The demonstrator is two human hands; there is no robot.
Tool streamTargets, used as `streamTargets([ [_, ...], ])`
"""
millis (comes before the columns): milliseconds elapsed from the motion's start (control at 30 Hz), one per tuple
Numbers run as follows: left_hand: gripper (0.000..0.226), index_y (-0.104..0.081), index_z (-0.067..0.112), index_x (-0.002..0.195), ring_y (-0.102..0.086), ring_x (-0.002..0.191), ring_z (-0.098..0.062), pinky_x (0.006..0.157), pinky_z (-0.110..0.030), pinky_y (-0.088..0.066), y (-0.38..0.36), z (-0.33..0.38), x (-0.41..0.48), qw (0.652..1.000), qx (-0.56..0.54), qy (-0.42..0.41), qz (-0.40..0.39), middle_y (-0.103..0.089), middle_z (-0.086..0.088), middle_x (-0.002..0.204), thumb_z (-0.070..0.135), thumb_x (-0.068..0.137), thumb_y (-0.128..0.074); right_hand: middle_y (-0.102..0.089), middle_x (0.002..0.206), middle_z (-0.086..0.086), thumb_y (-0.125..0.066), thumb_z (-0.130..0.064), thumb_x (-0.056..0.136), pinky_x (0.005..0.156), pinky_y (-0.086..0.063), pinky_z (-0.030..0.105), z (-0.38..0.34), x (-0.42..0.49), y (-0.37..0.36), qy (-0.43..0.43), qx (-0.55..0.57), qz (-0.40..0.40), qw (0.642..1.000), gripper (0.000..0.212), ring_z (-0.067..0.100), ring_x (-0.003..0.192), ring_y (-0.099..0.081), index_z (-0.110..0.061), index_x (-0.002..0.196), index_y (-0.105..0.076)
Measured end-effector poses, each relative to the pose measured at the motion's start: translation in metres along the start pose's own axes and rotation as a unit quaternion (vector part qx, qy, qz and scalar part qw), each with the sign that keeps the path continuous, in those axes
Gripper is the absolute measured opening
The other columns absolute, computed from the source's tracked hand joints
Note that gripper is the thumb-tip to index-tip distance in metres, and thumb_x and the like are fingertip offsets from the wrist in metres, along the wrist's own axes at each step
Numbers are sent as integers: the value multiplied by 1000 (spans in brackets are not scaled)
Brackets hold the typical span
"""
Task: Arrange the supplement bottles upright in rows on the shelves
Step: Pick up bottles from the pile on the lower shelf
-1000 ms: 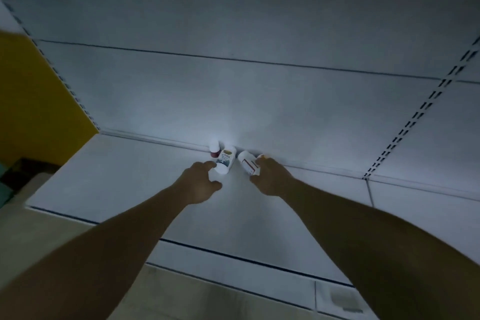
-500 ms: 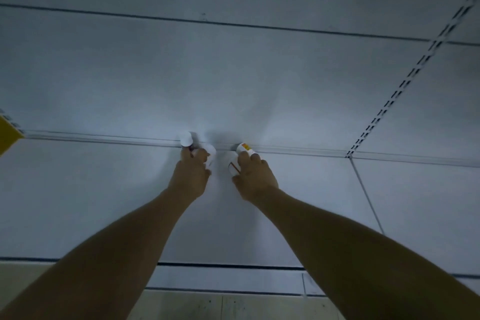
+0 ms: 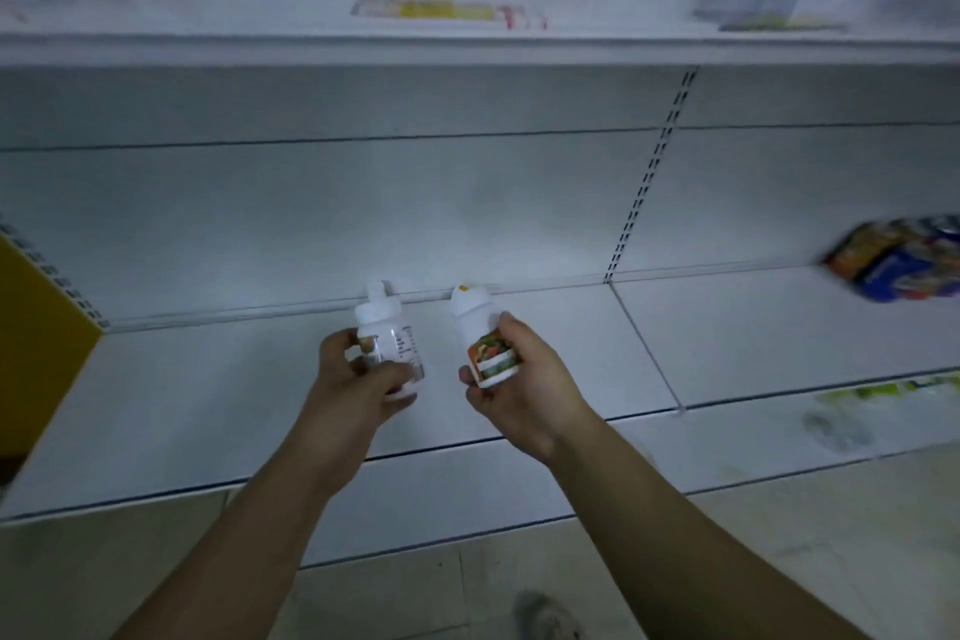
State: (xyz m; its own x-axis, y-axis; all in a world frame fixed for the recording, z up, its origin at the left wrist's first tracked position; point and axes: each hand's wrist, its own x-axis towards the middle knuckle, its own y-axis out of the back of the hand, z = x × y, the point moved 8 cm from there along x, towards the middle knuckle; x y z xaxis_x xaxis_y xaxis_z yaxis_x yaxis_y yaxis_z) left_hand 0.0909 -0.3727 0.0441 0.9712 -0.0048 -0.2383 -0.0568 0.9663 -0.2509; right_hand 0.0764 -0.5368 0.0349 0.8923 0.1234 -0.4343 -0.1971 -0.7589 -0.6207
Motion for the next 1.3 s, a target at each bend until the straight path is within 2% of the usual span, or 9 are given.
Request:
streamTargets([
  [133,65,-42,31,130,-67,91,-30,73,-38,-56,-21,55,-59,995,-1,-42,-93,-63,-6,110,-6,79,-63,-64,80,6,-52,-29,94,64,-49,28,-19,-60,-30,58,-32,-28,997,21,20,70,-64,-13,107,-59],
  [233,61,-50,37,123,-68,87,-23,70,-33,-56,-43,89,-92,987,3,-61,-150,-67,-2,108,-11,85,-49,-64,96,13,-47,-31,95,66,-49,30,-47,-96,-46,100,-61,-27,993,34,20,76,-65,-8,118,-56],
  [333,68,-52,41,115,-69,89,-17,72,-32,-57,-72,117,-118,980,0,-86,-180,-71,9,98,-17,84,-32,-65,95,16,-48,-31,94,58,-51,28,-81,-132,-52,143,-48,-22,988,32,21,72,-64,-7,113,-58],
  [467,70,-48,42,124,-66,98,-18,77,-33,-56,-133,144,-152,966,17,-143,-214,-69,9,105,-15,84,-43,-66,87,18,-45,-30,94,56,-52,29,-132,-186,-39,206,-16,-42,977,27,22,67,-64,-8,102,-59],
  [633,58,-50,35,122,-69,93,-22,71,-32,-57,-247,145,-185,953,-21,-156,-258,-72,0,100,-9,84,-53,-67,91,16,-47,-34,94,63,-53,32,-208,-259,35,287,-39,11,957,30,21,68,-65,-12,112,-57],
  [767,47,-54,30,116,-69,92,-22,74,-34,-57,-365,126,-220,933,-31,-155,-323,-72,-1,98,-4,84,-55,-67,96,13,-49,-33,94,61,-53,28,-274,-333,119,377,-105,83,916,23,20,74,-66,-20,109,-59],
  [967,62,-47,41,121,-70,88,-24,68,-34,-57,-521,87,-277,891,-40,-135,-431,-72,-1,99,-7,84,-54,-67,99,13,-52,-25,94,69,-56,37,-354,-439,225,464,-155,171,855,21,26,85,-67,-23,113,-59],
  [1133,60,-49,45,117,-68,91,-27,89,-54,-49,-613,67,-307,868,-10,-126,-481,-71,-2,100,-6,85,-53,-62,100,12,-51,-23,94,62,-54,32,-404,-491,286,485,-181,229,824,23,22,80,-65,-26,117,-55],
  [1300,60,-52,44,113,-68,92,-27,68,-36,-57,-700,47,-309,842,-12,-101,-530,-70,-7,103,-9,86,-48,-63,100,11,-50,-22,94,67,-55,37,-456,-505,341,488,-185,269,810,24,26,86,-64,-25,117,-55],
])
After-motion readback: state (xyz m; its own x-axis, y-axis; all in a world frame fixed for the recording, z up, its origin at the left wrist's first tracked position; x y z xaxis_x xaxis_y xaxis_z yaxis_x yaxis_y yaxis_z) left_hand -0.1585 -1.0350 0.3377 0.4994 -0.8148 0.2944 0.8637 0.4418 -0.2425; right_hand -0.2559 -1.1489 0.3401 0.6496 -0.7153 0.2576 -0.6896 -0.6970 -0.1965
